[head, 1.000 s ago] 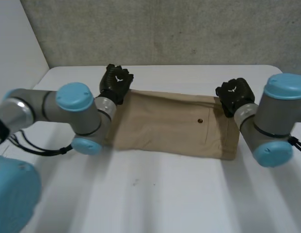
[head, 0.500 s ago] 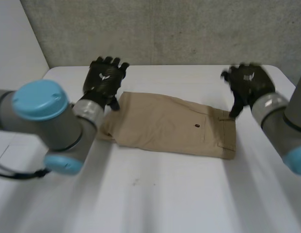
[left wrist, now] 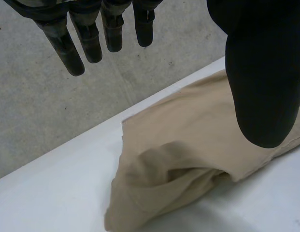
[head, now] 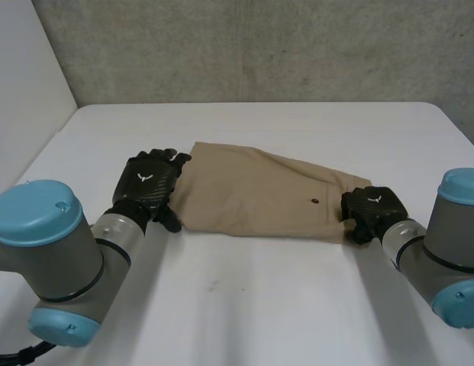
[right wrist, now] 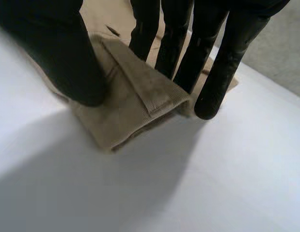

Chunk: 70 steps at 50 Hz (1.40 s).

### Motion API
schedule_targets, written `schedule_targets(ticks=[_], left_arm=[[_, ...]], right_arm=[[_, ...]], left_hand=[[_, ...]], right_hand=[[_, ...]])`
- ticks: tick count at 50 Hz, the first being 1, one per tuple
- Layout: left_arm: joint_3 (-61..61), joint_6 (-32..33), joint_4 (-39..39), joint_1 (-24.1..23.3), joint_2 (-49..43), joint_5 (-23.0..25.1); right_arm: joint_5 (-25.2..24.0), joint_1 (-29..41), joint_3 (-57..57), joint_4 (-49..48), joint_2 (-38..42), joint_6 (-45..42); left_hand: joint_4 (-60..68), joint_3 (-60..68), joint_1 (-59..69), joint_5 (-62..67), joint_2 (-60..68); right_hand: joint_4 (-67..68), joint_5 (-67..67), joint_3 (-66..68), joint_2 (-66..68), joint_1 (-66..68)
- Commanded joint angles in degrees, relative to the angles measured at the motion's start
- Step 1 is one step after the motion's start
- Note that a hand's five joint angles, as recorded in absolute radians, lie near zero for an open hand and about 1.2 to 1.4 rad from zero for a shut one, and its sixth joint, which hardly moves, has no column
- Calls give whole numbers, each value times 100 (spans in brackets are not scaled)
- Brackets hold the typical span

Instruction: Fold the shorts.

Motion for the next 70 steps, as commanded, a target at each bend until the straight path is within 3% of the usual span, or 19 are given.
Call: schedule_targets(ticks=[1,7,15,18,20,23,30,33,37,38,40,42,45,49,51,54,59,66,70], left_arm=[[-27,-2,-9,6,1,-8],[-45,-2,-18,-3,19,-17],[-45,-2,-27,14,72,-26],[-45,-2,-36,14,80,-35],[-45,-2,-45,14,107,-35],[-36,-2,-45,14,124,-35],[34,7,-62,76,159,-35],[139,7,-62,85,159,-35],[438,16,-80,102,159,-26],[534,33,-106,111,151,-26],[859,112,-273,111,72,-26],[1131,156,-439,111,-7,-26],[1773,165,-756,6,-235,-26],[2634,122,-1081,-275,-639,-8],[3109,60,-1178,-504,-894,0],[3644,-71,-1231,-775,-1324,44],[4304,-160,-1512,-1180,-2150,334],[4963,-204,-2074,-1278,-3135,361],[5149,-204,-2504,-1216,-3452,99]], right_arm=[[146,-210,-63,-135,-94,-277],[94,-535,7,295,-639,-1031],[129,-765,-343,692,-1009,-4401],[76,-414,-564,692,-948,-5161],[-134,271,-879,648,-799,-5654],[-686,1008,-1440,569,-309,-5814],[-1540,1986,-2199,691,765,-5735],[-1717,2268,-2313,727,1056,-5604],[-1664,2321,-2419,718,1004,-4595],[-1647,2329,-2428,718,899,-3861],[-1647,2303,-2428,735,697,-3006],[-1620,2085,-2393,727,285,-1609],[-1594,1489,-2340,762,-259,128],[-1576,916,-2296,858,-595,1827],[-1524,775,-2278,998,-605,2253],[-1278,572,-2278,1350,-587,2413],[-838,475,-2339,1579,-289,1869],[-750,554,-2717,1623,598,1481],[-724,563,-2840,1623,985,1420]], left_hand=[[-96,-137,-23,-189,-100],[-96,-137,-23,-189,-100],[-79,-120,-6,-172,-83],[-96,-137,-23,-189,-100],[-96,-137,-23,-189,-100],[-96,-137,-23,-189,-100],[-96,-137,-23,-189,-100],[-96,-137,-23,-189,-100],[-29,-70,44,-122,-33],[5,-36,78,-88,1],[5,-36,78,-87,2],[5,-36,78,-88,1],[22,-19,95,-71,18],[89,48,162,-4,86],[89,48,162,-4,86],[173,132,245,80,169],[291,250,364,198,287],[341,300,414,248,337],[509,468,582,416,506]], right_hand=[[1610,1986,1796,1615,3139],[1610,1986,1796,1615,3139],[1610,1986,1796,1615,3139],[1610,1986,1796,1615,3139],[1610,1986,1796,1615,3139],[1610,1986,1796,1615,3139],[1610,1986,1796,1615,3139],[1610,1986,1796,1615,3139],[-3958,-3583,-3772,-3953,-2429],[-4951,-4576,-4765,-4946,-3422],[-5245,-4870,-5060,-5241,-3716],[-5390,-5014,-5204,-5385,-3861],[-5390,-5014,-5204,-5385,-3861],[-5390,-5014,-5204,-5385,-3861],[-5390,-5014,-5204,-5385,-3861],[-5390,-5014,-5204,-5385,-3861],[-5390,-5014,-5204,-5385,-3861],[-5390,-5014,-5204,-5385,-3861],[-5390,-5014,-5204,-5385,-3861]])
